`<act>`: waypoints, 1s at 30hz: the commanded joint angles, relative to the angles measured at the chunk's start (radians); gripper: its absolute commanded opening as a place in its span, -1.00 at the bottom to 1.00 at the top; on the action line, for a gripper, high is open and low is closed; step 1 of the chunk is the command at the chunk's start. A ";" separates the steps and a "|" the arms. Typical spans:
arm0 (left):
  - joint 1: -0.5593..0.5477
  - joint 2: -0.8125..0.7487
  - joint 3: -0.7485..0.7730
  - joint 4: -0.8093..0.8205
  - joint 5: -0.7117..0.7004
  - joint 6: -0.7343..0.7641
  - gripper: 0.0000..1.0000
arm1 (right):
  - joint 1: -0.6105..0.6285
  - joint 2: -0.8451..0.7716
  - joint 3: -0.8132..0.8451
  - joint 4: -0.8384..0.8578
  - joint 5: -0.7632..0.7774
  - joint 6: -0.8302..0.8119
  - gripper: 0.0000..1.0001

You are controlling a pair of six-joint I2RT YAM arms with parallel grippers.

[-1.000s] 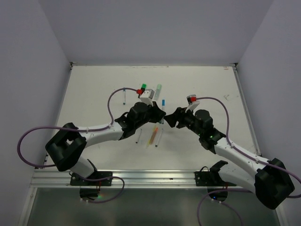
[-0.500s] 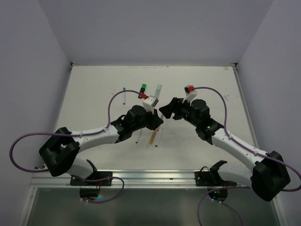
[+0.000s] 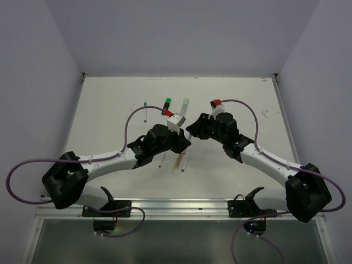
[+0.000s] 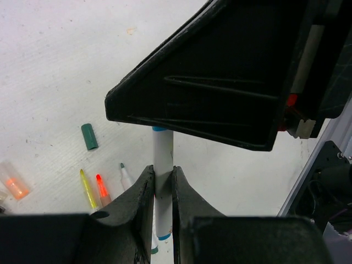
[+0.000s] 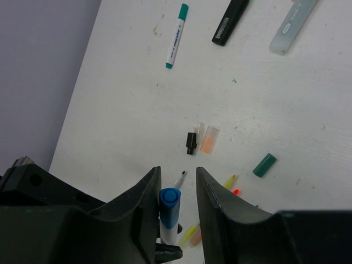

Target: Open the pen caps

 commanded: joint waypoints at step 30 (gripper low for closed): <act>-0.113 0.019 -0.117 -0.047 0.144 -0.049 -1.00 | -0.188 0.103 0.462 0.079 0.100 -0.022 -1.00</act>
